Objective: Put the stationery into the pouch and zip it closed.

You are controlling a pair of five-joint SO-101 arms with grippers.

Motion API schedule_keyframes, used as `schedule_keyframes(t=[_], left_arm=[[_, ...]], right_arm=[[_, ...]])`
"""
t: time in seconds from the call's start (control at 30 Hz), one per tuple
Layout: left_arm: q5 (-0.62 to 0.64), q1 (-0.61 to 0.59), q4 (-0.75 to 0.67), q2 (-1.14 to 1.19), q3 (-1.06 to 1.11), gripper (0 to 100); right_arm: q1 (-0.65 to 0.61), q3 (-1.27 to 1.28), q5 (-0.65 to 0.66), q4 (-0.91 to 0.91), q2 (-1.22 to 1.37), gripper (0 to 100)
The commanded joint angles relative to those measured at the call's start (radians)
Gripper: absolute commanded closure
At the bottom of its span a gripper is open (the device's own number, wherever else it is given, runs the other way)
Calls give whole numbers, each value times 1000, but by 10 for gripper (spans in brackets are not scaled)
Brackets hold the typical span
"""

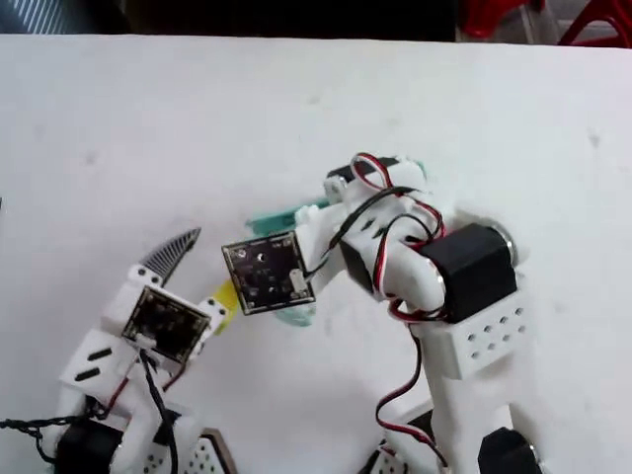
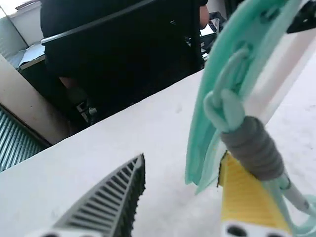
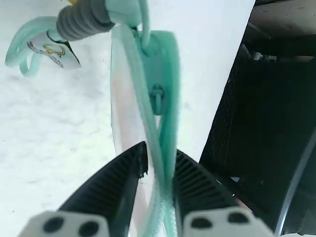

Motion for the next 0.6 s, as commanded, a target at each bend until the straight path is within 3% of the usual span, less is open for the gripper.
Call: schedule_keyframes(t=[0.0,0.17,0.3,0.57], left_arm=[[-5,101,63,5,-68,745],[6,120,-83,5,2,745],[106,85,-180,5,71,744],[163,13,-261,5,94,744]], right_arm=[[-2,-52,-12,-2,1,981],[-74,-52,-41,27,-33,981],[-77,-48,-38,27,-67,981],[-140,-38,-41,33,-110,981]])
